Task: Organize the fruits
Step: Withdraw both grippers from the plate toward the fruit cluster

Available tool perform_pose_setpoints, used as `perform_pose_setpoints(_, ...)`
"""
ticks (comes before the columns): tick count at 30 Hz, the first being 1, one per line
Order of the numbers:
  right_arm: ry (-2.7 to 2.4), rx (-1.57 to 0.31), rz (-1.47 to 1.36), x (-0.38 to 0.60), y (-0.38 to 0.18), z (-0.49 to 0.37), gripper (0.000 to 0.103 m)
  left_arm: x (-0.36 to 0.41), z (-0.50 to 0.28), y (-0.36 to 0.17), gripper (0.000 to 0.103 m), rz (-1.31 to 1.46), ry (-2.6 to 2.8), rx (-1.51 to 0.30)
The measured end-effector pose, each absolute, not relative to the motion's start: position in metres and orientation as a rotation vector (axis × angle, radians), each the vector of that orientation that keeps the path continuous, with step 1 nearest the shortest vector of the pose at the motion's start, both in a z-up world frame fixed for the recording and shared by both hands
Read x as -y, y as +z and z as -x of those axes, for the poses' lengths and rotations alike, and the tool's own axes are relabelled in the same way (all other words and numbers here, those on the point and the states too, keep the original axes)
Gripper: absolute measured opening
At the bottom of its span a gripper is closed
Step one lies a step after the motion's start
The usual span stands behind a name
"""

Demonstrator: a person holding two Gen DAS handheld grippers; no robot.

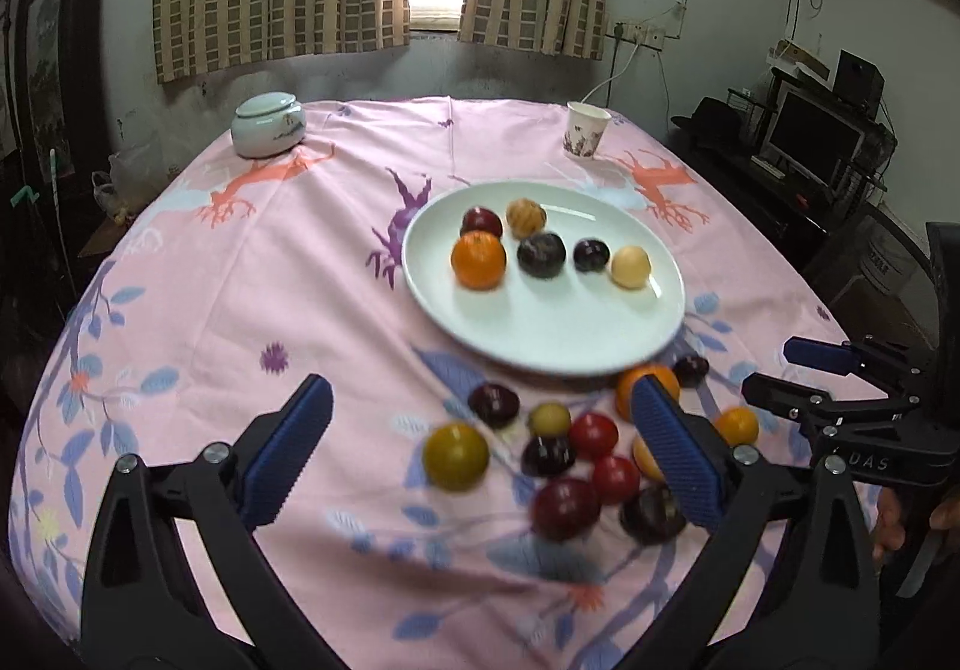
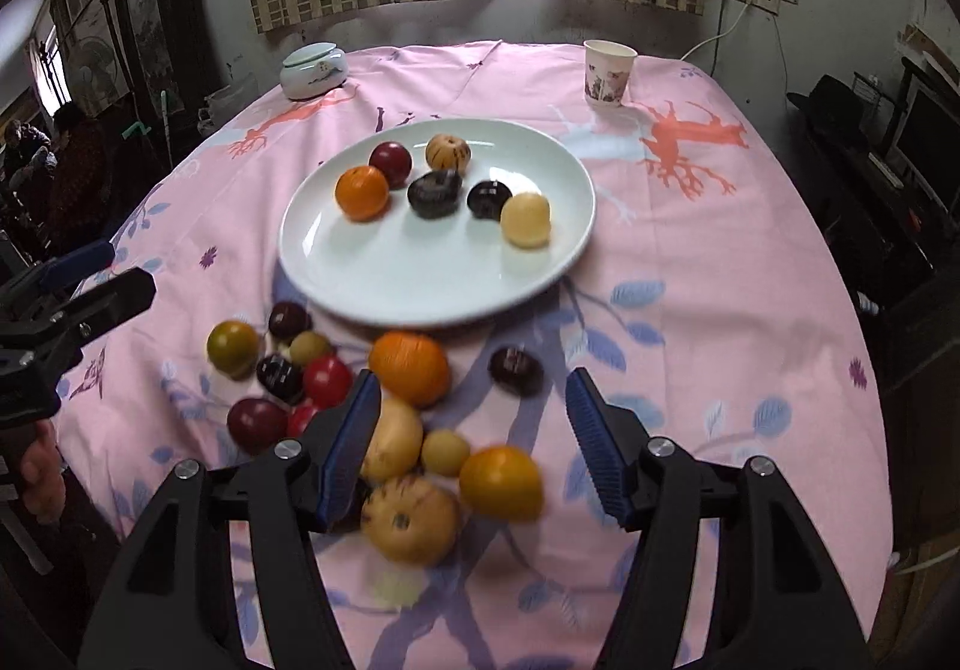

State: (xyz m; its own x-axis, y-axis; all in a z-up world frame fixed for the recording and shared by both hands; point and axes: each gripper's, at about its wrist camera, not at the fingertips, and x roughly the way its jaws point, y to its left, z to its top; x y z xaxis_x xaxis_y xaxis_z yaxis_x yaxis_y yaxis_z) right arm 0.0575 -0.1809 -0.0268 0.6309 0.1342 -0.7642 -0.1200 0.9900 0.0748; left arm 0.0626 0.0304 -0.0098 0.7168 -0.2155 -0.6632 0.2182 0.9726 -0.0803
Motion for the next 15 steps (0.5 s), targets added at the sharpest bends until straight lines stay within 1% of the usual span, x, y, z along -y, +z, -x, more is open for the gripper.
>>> perform_pose_setpoints(6,0.171,-0.856,-0.074,0.171,-0.041,0.008,0.065,-0.031,-0.013,-0.044,0.101,-0.027,-0.243,-0.788)
perform_pose_setpoints(15,0.156,-0.862,-0.028,0.157,-0.043,0.022,0.065,-0.039,0.006,-0.039,0.101,-0.014,-0.224,-0.760)
